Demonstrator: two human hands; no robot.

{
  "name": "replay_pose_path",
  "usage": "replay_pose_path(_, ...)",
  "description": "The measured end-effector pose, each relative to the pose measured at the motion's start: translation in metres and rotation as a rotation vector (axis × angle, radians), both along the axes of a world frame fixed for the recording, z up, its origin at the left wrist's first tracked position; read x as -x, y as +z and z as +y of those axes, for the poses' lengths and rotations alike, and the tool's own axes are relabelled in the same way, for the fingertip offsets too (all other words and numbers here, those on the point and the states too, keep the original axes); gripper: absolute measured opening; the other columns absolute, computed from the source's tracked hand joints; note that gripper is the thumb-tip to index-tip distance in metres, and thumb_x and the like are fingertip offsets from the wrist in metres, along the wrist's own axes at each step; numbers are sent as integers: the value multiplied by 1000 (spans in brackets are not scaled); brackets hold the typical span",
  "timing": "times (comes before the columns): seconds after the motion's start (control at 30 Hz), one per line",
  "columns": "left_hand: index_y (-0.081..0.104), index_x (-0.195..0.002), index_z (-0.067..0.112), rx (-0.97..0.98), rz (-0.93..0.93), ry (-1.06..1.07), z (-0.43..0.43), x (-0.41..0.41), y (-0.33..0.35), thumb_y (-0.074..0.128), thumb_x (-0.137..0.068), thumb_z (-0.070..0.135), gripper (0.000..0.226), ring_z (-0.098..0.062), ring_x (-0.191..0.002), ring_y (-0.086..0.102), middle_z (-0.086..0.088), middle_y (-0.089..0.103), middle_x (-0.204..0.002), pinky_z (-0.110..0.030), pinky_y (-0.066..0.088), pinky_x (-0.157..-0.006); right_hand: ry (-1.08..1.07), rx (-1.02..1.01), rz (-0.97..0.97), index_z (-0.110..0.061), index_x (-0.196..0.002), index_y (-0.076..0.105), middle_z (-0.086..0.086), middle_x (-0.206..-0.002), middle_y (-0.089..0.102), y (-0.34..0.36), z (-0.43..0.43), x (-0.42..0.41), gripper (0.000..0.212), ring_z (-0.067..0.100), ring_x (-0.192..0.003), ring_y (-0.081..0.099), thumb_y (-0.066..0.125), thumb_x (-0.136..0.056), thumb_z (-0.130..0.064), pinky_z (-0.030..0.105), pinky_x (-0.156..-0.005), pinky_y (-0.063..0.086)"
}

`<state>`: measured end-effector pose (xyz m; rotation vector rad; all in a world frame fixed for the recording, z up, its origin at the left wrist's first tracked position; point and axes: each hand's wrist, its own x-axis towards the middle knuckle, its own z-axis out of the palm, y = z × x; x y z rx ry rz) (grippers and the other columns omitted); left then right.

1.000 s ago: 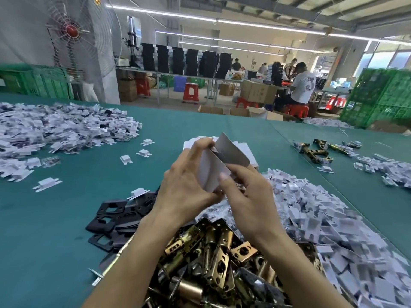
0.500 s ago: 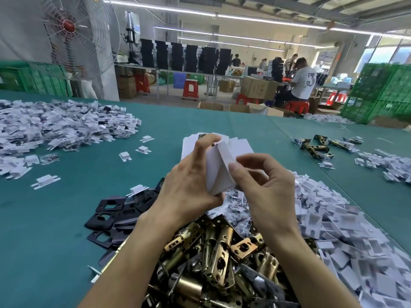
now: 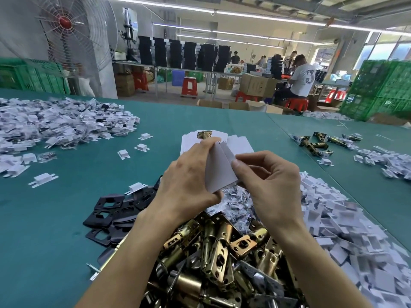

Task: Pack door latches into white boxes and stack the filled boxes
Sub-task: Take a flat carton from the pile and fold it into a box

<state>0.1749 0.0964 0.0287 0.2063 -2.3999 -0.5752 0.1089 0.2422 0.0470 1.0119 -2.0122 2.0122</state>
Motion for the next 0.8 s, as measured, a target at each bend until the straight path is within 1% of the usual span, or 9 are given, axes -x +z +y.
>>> replay_pose_path(0.1, 26, -144, 42, -37, 11, -5, 1, 0, -1, 82, -66, 31, 97, -18, -106, 55, 14, 53, -129, -36, 48, -76, 15, -24, 71, -30, -92, 74, -5, -92, 75, 0, -2, -3, 20, 6, -89, 71, 74, -87, -10, 27, -79, 58)
replay_pose_path(0.13, 25, -144, 43, -85, 20, -15, 0, 0, -1, 82, -66, 31, 98, -18, -107, 56, 15, 52, -128, -38, 50, -79, 51, -28, 83, -31, -96, 72, -4, -99, 73, 1, -2, -4, 24, 4, -94, 69, 71, -89, -8, 19, -78, 55)
replay_pose_path(0.2, 26, -143, 46, -172, 40, -36, -2, 0, 1, 83, -63, 31, 99, -19, -106, 57, 16, 53, -127, -44, 54, -84, 171, -42, 68, -32, -104, 69, -2, -110, 66, 3, 0, -4, 29, 0, -104, 63, 64, -93, -5, 13, -81, 50)
replay_pose_path(0.33, 24, -145, 49, -231, 62, -81, 0, -1, 4, 77, -60, 36, 101, -19, -105, 59, 15, 53, -129, -46, 56, -82, 287, -41, 44, -30, -109, 68, 0, -111, 61, 8, 5, 1, 24, 6, -106, 62, 64, -87, -22, 24, -88, 54)
replay_pose_path(0.43, 18, -148, 51, -230, 58, -80, 2, -1, 4, 75, -59, 39, 106, -21, -103, 59, 12, 52, -129, -46, 56, -81, 245, 36, 46, -24, -98, 72, 10, -103, 69, 7, 5, 2, 22, 18, -98, 69, 71, -77, -27, 36, -85, 58)
replay_pose_path(0.53, 10, -149, 58, -243, 78, -95, 2, -3, 5, 78, -60, 35, 114, -22, -97, 60, 10, 51, -122, -45, 57, -79, 178, 63, 153, -25, -94, 73, 3, -99, 67, 1, 1, 1, 15, 11, -95, 67, 72, -79, -24, 25, -77, 57)
replay_pose_path(0.6, 9, -147, 63, -265, 101, -112, 1, -3, 6, 83, -63, 28, 118, -24, -92, 63, 5, 57, -118, -46, 58, -77, 109, -3, 275, -23, -100, 74, 0, -103, 66, -4, -1, 0, 16, 8, -97, 66, 71, -85, -23, 25, -75, 59)
replay_pose_path(0.7, 31, -141, 60, -194, 128, -99, -1, -3, 4, 86, -66, 25, 98, -17, -86, 59, 9, 56, -110, -46, 56, -75, 25, -123, 417, -16, -109, 75, 4, -112, 64, -12, -1, 0, 22, 9, -101, 66, 68, -89, -25, 29, -80, 60)
replay_pose_path(0.8, 47, -127, 48, -185, 166, -66, -2, -3, 3, 82, -67, 37, 70, -15, -94, 59, 12, 55, -114, -45, 55, -77, 63, -155, 390, -21, -118, 71, 0, -110, 66, -17, 0, -2, 29, 9, -103, 66, 72, -89, -21, 28, -79, 60)
